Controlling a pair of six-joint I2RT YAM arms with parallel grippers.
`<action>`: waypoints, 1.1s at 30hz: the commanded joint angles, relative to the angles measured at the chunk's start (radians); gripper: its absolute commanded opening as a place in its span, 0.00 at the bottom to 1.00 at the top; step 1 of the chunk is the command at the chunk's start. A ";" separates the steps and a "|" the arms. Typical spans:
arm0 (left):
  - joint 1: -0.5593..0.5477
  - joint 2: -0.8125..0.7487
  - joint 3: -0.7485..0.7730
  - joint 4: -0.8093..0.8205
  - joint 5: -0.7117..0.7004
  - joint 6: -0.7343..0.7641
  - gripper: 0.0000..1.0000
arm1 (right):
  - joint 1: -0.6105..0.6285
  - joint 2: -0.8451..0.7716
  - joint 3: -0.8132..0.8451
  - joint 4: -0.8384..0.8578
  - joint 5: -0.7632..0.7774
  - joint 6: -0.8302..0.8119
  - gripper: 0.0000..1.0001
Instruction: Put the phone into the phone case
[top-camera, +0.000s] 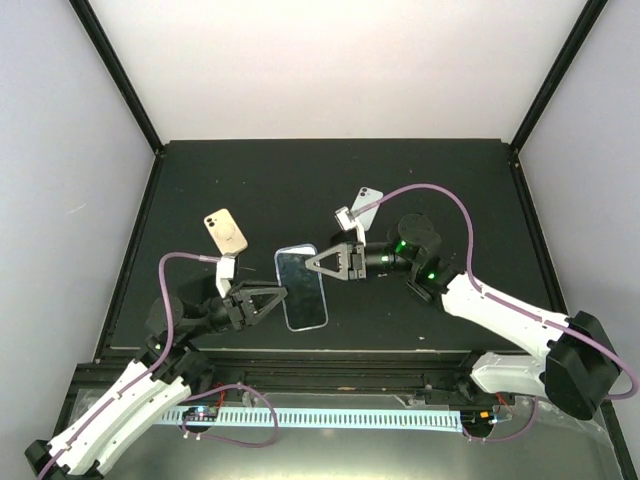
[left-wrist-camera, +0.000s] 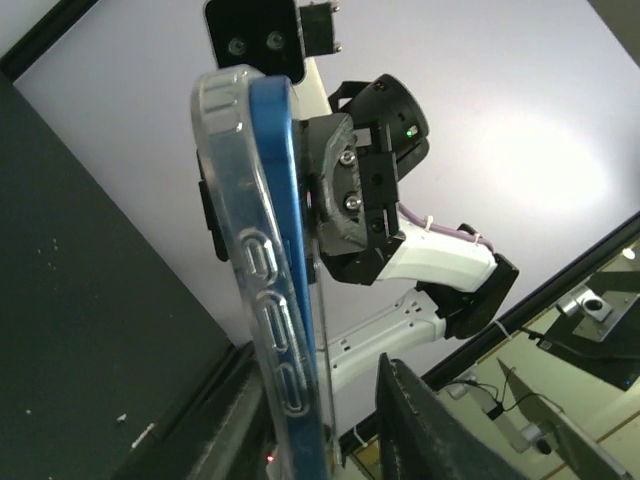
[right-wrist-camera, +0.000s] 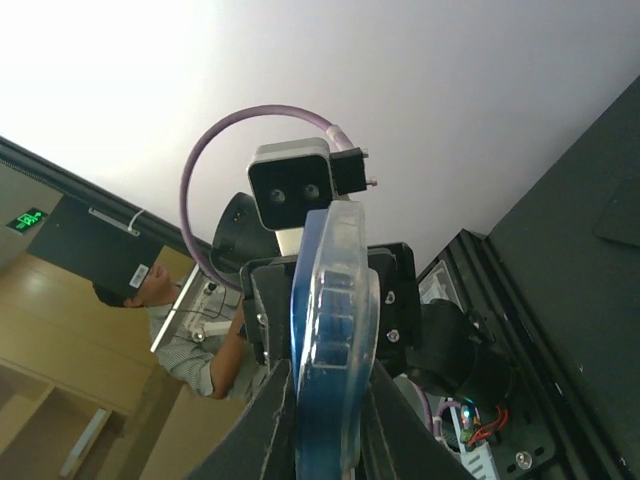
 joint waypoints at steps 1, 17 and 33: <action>-0.002 -0.046 0.018 0.022 -0.043 -0.039 0.39 | 0.001 -0.012 -0.015 0.065 -0.039 -0.032 0.07; -0.003 -0.047 -0.016 -0.045 -0.165 -0.049 0.38 | 0.004 -0.058 -0.113 -0.033 -0.080 -0.160 0.08; -0.002 0.122 -0.009 0.110 -0.027 -0.056 0.21 | 0.004 -0.037 -0.091 -0.022 -0.090 -0.143 0.08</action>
